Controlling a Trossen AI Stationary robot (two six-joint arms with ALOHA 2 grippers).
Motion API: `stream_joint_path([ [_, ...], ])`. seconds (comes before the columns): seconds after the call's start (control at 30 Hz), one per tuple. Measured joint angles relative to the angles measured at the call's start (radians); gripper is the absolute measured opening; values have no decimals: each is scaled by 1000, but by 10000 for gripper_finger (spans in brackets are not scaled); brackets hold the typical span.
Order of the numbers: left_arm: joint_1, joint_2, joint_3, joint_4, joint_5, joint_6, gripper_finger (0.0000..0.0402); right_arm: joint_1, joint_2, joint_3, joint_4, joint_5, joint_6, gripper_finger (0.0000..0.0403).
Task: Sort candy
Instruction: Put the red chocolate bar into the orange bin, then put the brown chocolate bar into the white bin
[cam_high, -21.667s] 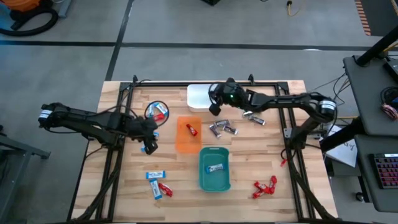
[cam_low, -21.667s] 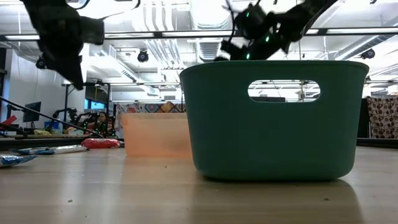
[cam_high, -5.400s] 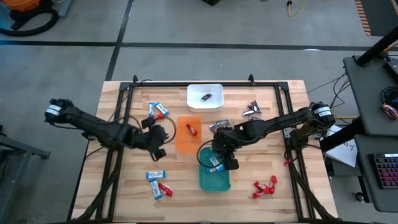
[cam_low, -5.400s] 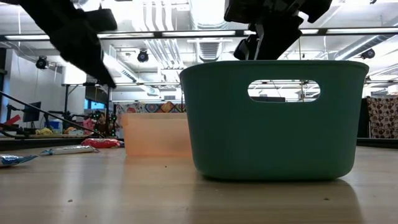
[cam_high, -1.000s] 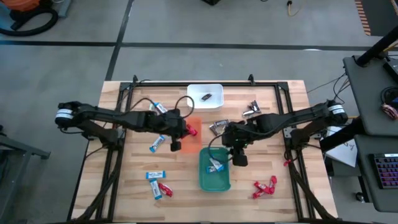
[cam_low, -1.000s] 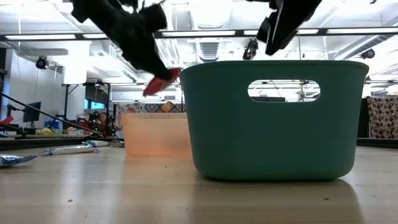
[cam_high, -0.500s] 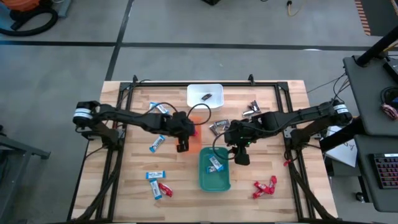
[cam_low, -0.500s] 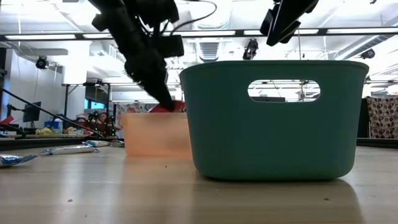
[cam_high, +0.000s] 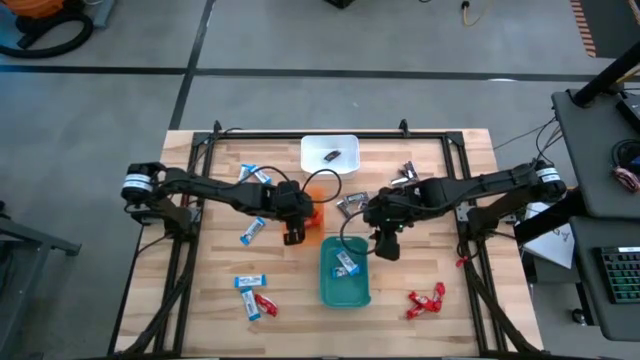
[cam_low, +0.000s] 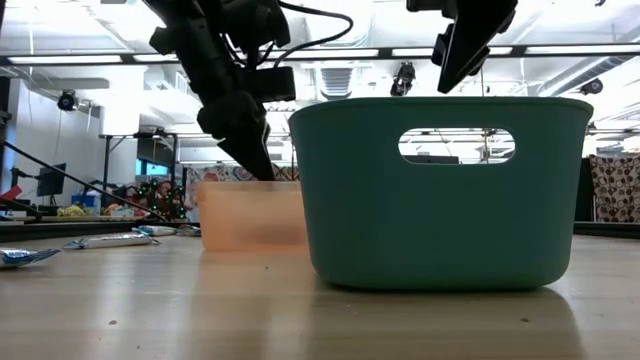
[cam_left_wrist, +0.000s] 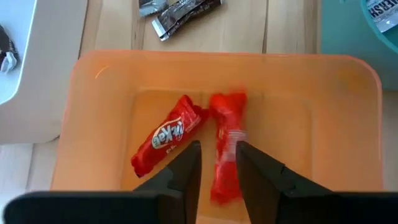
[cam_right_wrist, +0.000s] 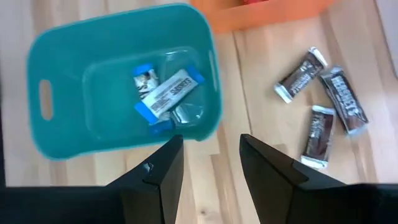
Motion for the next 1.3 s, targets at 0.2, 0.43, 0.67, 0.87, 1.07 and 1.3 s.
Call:
stream_joint_path([
  [0.2, 0, -36, 0, -14, 0, 0, 107, -34, 0, 0, -63, 74, 42, 150],
  [0.43, -7, -114, -2, -22, 3, -3, 104, -112, -1, -16, -140, 147, 42, 150],
  [0.67, -26, -239, -61, 9, 46, -7, 94, -233, -1, -61, -177, 147, 16, 150],
  [0.87, -70, -368, -173, 107, 55, -95, 88, -345, -5, -135, -173, 137, -55, 151],
  [1.07, -121, -473, -283, 189, 55, -196, 87, -460, -7, -218, -170, 138, -74, 151],
  [1.3, -139, -543, -335, 270, 53, -215, 87, -587, -7, -313, -153, 139, -95, 151],
])
